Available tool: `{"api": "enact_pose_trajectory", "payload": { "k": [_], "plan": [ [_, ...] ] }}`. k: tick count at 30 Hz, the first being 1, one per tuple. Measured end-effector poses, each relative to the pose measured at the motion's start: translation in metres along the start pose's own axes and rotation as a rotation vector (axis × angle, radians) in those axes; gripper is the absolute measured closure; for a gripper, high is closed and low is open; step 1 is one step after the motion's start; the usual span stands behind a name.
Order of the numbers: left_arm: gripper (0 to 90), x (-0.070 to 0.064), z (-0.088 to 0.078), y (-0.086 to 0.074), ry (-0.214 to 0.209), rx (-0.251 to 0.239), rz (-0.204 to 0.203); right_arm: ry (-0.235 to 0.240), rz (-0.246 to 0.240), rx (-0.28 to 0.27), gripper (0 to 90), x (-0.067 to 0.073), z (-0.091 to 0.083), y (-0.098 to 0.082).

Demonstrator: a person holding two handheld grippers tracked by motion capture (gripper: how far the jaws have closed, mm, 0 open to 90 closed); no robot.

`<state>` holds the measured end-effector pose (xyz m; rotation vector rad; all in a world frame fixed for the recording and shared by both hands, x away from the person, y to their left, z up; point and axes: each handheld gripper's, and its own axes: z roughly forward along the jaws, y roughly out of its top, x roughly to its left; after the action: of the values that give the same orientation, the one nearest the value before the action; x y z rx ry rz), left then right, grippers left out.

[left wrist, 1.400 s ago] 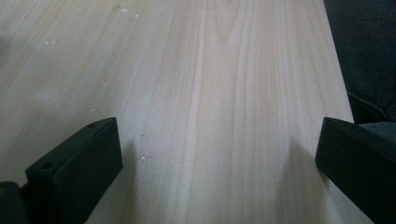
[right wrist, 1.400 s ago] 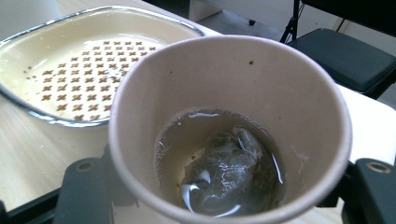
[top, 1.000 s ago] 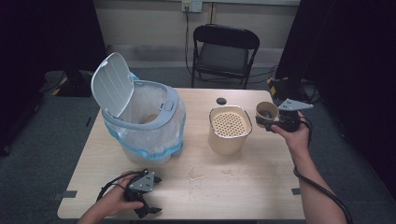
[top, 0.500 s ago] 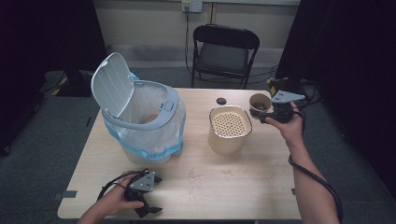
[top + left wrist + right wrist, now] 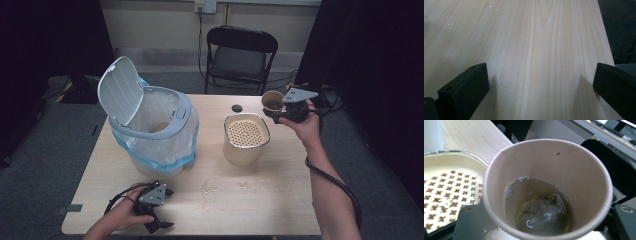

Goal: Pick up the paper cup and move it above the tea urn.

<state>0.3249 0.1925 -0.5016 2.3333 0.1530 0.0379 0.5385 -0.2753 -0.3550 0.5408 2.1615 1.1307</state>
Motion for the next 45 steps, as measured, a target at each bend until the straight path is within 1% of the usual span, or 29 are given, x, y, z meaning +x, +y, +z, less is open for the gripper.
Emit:
{"api": "enact_pose_trajectory", "payload": {
  "k": [2, 5, 7, 8, 9, 12, 14, 15, 19, 23, 24, 25, 26, 27, 28, 29, 30, 31, 32, 33, 34, 36, 39, 40, 41, 42, 43, 44, 45],
  "plan": [
    [0.0, 0.000, 0.000, 0.000, -0.002, 0.000, -0.002, -0.002, -0.012, 0.002, 29.8, 0.000, 0.001, 0.002],
    [0.0, 0.000, 0.000, 0.000, -0.001, 0.004, -0.002, -0.033, -0.083, 0.013, 29.9, 0.004, 0.004, 0.010],
    [0.0, 0.000, 0.000, 0.000, 0.003, 0.006, -0.001, -0.048, -0.109, 0.011, 30.0, 0.007, 0.004, 0.013],
    [0.0, 0.000, 0.000, 0.000, 0.003, 0.006, -0.001, -0.048, -0.109, 0.011, 30.0, 0.007, 0.004, 0.013],
    [0.0, 0.001, -0.001, 0.000, 0.005, 0.017, 0.013, -0.066, -0.154, 0.027, 30.0, 0.011, 0.005, 0.016],
    [0.0, 0.001, -0.001, 0.000, 0.003, 0.015, 0.011, -0.084, -0.202, 0.041, 30.1, 0.017, 0.005, 0.019],
    [0.0, 0.001, -0.001, 0.000, 0.005, 0.016, 0.013, -0.104, -0.250, 0.063, 30.1, 0.020, 0.005, 0.021],
    [0.0, 0.001, -0.001, 0.000, 0.004, 0.016, 0.012, -0.109, -0.276, 0.079, 30.1, 0.022, 0.005, 0.022],
    [0.0, 0.001, -0.001, 0.000, 0.004, 0.016, 0.012, -0.120, -0.354, 0.108, 30.3, 0.029, 0.005, 0.027],
    [0.0, 0.001, -0.001, 0.000, 0.004, 0.016, 0.012, -0.144, -0.480, 0.168, 30.5, 0.039, 0.007, 0.035],
    [0.0, 0.001, -0.001, 0.000, 0.004, 0.016, 0.012, -0.161, -0.522, 0.191, 30.7, 0.043, 0.008, 0.037],
    [0.0, 0.001, -0.001, 0.000, 0.004, 0.016, 0.012, -0.163, -0.568, 0.203, 30.8, 0.046, 0.009, 0.039],
    [0.0, 0.001, -0.001, 0.000, 0.004, 0.016, 0.011, -0.194, -0.628, 0.228, 30.9, 0.050, 0.009, 0.041],
    [0.0, 0.001, -0.001, 0.000, 0.004, 0.016, 0.012, -0.232, -0.719, 0.273, 31.0, 0.055, 0.011, 0.043],
    [0.0, 0.001, -0.001, 0.000, 0.004, 0.016, 0.011, -0.259, -0.787, 0.305, 31.0, 0.062, 0.013, 0.043],
    [0.0, 0.001, -0.001, 0.000, 0.004, 0.016, 0.012, -0.285, -0.885, 0.329, 31.0, 0.067, 0.015, 0.044],
    [0.0, 0.001, -0.001, 0.000, 0.004, 0.015, 0.011, -0.319, -0.958, 0.349, 31.0, 0.074, 0.017, 0.044],
    [0.0, 0.001, -0.001, 0.000, 0.003, 0.016, 0.011, -0.335, -1.025, 0.359, 31.0, 0.079, 0.019, 0.044],
    [0.0, 0.001, -0.001, 0.000, 0.003, 0.016, 0.011, -0.355, -1.078, 0.370, 31.0, 0.083, 0.020, 0.045],
    [0.0, 0.001, -0.001, 0.000, 0.004, 0.017, 0.012, -0.388, -1.147, 0.382, 31.0, 0.087, 0.021, 0.045],
    [0.0, 0.001, -0.001, 0.000, 0.004, 0.016, 0.011, -0.420, -1.198, 0.390, 31.0, 0.090, 0.023, 0.044],
    [0.0, 0.001, -0.001, 0.000, 0.004, 0.015, 0.013, -0.449, -1.280, 0.401, 30.9, 0.095, 0.024, 0.044],
    [0.0, 0.001, -0.001, 0.000, 0.003, 0.015, 0.012, -0.532, -1.403, 0.424, 30.9, 0.099, 0.025, 0.044],
    [0.0, 0.001, -0.001, 0.000, 0.000, 0.011, 0.011, -0.570, -1.472, 0.432, 30.9, 0.100, 0.025, 0.044],
    [0.0, 0.001, -0.001, 0.000, 0.001, 0.011, 0.011, -0.575, -1.497, 0.440, 30.9, 0.101, 0.025, 0.045],
    [0.0, 0.001, -0.001, 0.000, 0.001, 0.011, 0.011, -0.575, -1.497, 0.440, 30.9, 0.101, 0.025, 0.045],
    [0.0, 0.001, -0.001, 0.000, 0.000, 0.011, 0.010, -0.565, -1.483, 0.433, 30.8, 0.102, 0.024, 0.048],
    [0.0, 0.001, -0.001, 0.000, 0.001, 0.011, 0.012, -0.550, -1.418, 0.438, 30.7, 0.101, 0.024, 0.049],
    [0.0, 0.001, -0.001, 0.000, 0.003, 0.013, 0.011, -0.535, -1.359, 0.426, 30.6, 0.099, 0.023, 0.051]
  ]
}}
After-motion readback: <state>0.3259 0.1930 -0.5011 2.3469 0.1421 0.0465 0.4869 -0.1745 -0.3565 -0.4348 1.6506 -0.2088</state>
